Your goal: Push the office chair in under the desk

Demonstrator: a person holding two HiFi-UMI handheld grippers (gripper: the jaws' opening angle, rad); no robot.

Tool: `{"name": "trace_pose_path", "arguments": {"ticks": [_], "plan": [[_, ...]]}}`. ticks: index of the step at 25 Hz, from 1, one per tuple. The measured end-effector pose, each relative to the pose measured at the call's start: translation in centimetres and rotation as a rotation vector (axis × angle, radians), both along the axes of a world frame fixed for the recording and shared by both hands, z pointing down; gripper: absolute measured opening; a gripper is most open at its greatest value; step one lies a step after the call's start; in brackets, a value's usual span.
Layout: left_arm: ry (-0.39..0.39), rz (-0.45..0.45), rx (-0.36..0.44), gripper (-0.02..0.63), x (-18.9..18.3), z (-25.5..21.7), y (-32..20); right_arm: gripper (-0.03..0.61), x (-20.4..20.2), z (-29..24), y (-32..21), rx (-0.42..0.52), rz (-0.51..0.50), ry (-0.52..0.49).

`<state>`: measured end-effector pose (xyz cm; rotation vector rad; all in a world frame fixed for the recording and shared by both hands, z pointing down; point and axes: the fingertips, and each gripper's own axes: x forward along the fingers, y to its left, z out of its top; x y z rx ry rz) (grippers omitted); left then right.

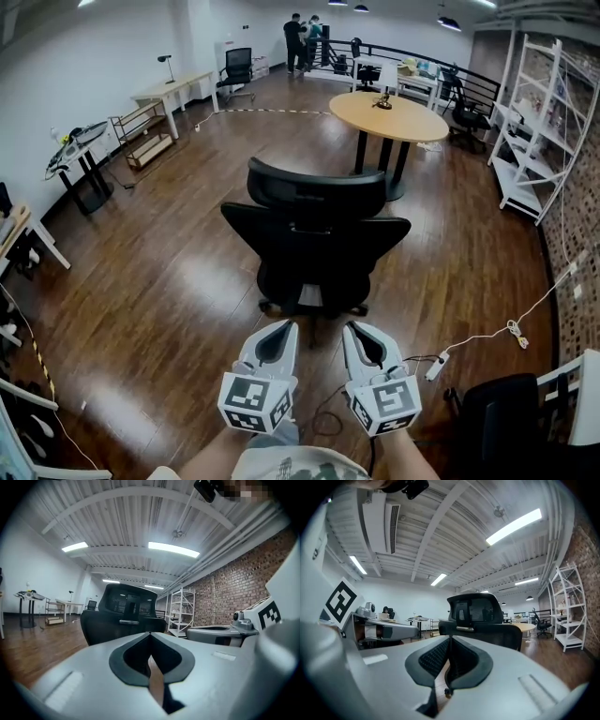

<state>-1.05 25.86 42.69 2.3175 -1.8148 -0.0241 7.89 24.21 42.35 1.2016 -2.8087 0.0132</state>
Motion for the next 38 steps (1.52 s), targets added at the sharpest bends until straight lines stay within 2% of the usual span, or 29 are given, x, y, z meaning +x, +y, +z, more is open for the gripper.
{"name": "trace_pose_path", "arguments": {"ticks": [10,14,23,29,33,38], "plan": [[0.004,0.042,-0.001,0.017,-2.9,-0.9,-6.2,0.002,-3.0,-0.4,-5.7,-0.014,0.025,0.015],[0.003,0.067,0.005,0.017,-4.4,-1.1,-8.0,0.04,-4.5,-0.9,-7.2,0.005,0.023,0.027],[0.0,0.128,0.033,0.018,-8.4,-2.5,-11.3,0.04,-7.3,-2.6,-10.6,0.043,0.091,0.042],[-0.005,0.165,0.043,0.026,-10.5,-2.5,-13.0,0.061,-8.1,-3.3,-11.9,0.073,0.128,0.066],[-0.038,0.182,0.052,0.054,-11.3,-3.0,-14.0,0.085,-7.7,-3.8,-12.7,0.084,0.138,0.097],[-0.126,0.178,0.065,0.097,-13.2,-3.4,-15.9,0.123,-6.8,-4.6,-14.1,0.127,0.138,0.172]]}}
